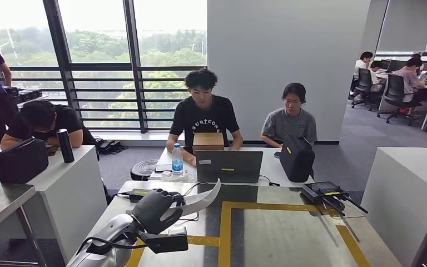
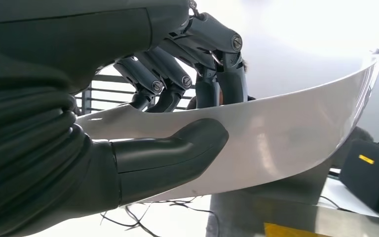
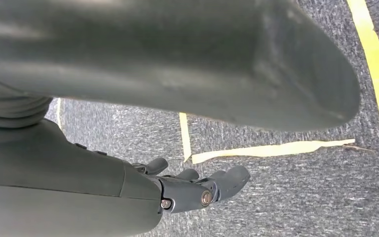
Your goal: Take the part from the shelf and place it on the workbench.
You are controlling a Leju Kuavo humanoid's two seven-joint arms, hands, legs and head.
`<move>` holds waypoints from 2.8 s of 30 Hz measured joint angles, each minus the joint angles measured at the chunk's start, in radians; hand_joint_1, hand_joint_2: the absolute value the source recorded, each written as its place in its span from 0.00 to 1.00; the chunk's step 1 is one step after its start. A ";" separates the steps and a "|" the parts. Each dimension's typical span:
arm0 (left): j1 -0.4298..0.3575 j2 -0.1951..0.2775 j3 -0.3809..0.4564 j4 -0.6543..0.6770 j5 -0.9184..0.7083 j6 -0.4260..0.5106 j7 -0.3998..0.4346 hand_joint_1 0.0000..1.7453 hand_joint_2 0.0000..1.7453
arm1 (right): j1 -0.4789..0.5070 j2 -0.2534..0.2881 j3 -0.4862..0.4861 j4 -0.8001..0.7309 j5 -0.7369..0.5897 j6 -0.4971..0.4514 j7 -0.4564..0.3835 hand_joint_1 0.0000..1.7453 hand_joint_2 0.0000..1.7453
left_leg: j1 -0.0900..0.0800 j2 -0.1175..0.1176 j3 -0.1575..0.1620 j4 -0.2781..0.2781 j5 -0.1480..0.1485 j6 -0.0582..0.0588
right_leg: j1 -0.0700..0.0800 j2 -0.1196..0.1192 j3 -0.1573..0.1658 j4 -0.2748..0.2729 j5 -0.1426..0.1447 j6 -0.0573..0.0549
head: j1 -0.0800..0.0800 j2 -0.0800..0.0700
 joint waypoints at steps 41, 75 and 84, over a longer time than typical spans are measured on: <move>0.029 -0.008 0.037 0.083 -0.131 0.084 0.119 0.00 0.00 | 0.006 0.001 -0.008 0.000 0.005 -0.009 -0.023 0.00 0.00 | 0.001 0.001 0.008 -0.005 -0.003 0.013 | -0.003 0.000 0.004 0.001 -0.008 0.017 | 0.000 0.000; 0.000 -0.064 0.055 0.060 -0.166 0.073 0.122 0.00 0.00 | 0.000 0.004 -0.020 0.000 0.006 -0.016 -0.011 0.00 0.00 | 0.028 0.016 0.058 0.014 -0.059 -0.002 | -0.023 -0.008 -0.155 0.168 -0.023 0.044 | 0.002 0.000; 0.007 -0.067 0.061 0.050 -0.167 0.074 0.116 0.00 0.00 | -0.004 0.001 -0.020 0.000 0.017 -0.017 -0.020 0.00 0.00 | 0.025 0.015 0.004 0.040 -0.028 -0.020 | -0.017 -0.005 -0.029 0.054 -0.003 0.033 | 0.004 0.000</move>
